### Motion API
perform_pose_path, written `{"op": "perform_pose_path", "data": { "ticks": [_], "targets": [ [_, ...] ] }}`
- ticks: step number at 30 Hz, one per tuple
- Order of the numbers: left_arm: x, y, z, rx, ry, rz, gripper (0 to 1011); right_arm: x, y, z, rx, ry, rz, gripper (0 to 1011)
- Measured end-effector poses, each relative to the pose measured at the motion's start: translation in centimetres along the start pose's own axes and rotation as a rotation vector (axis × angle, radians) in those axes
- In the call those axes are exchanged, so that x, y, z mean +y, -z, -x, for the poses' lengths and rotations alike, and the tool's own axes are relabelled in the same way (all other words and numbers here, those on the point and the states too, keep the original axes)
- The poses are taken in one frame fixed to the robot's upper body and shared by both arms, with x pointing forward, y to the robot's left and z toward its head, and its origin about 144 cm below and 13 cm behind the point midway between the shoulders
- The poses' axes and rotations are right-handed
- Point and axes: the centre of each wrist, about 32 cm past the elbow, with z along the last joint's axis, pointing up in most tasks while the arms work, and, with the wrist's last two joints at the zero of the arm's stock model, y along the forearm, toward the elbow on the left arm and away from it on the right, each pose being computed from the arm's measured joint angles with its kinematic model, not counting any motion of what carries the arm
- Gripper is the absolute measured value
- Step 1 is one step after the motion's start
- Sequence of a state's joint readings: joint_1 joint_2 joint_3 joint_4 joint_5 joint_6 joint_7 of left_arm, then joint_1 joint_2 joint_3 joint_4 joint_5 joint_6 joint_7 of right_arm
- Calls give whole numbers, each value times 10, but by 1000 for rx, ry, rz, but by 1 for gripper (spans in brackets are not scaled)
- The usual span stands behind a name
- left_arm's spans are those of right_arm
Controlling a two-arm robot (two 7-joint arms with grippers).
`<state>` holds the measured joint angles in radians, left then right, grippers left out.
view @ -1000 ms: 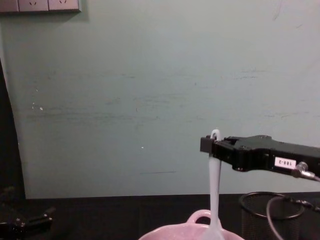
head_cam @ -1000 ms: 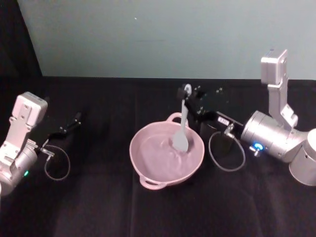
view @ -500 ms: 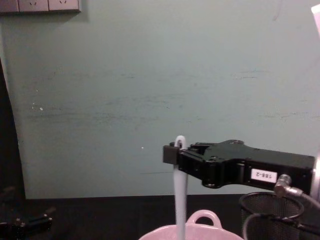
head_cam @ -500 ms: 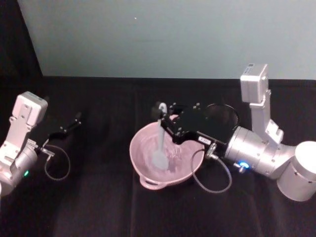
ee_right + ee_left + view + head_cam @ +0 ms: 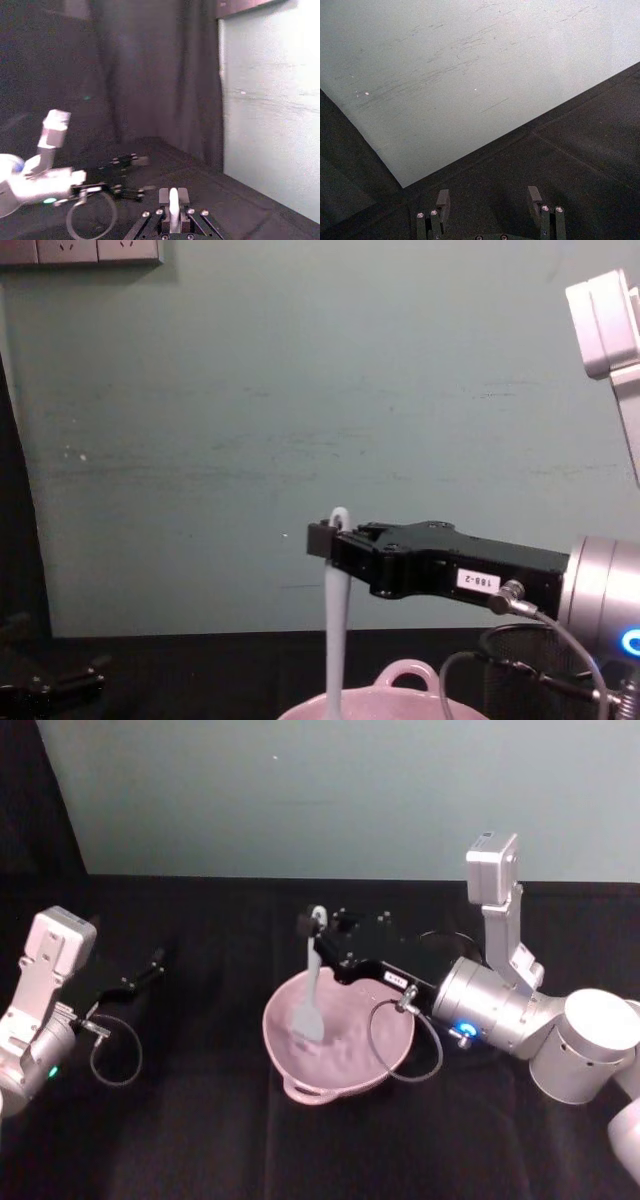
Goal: Use the one hand to pick up the spoon and stir the clear water in the bowl.
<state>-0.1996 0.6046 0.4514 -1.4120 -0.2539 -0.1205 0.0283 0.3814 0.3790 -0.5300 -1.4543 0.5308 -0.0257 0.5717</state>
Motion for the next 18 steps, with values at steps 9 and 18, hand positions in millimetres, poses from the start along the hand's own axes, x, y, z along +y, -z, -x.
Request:
{"op": "perform_pose_path", "data": {
  "ticks": [9, 18],
  "targets": [
    [0, 0, 0, 0, 0, 0, 1011, -10, 0, -21, -1, 112, -18, 108],
    [0, 0, 0, 0, 0, 0, 1011, -29, -7, -24, -35, 144, -1, 109]
  ]
}}
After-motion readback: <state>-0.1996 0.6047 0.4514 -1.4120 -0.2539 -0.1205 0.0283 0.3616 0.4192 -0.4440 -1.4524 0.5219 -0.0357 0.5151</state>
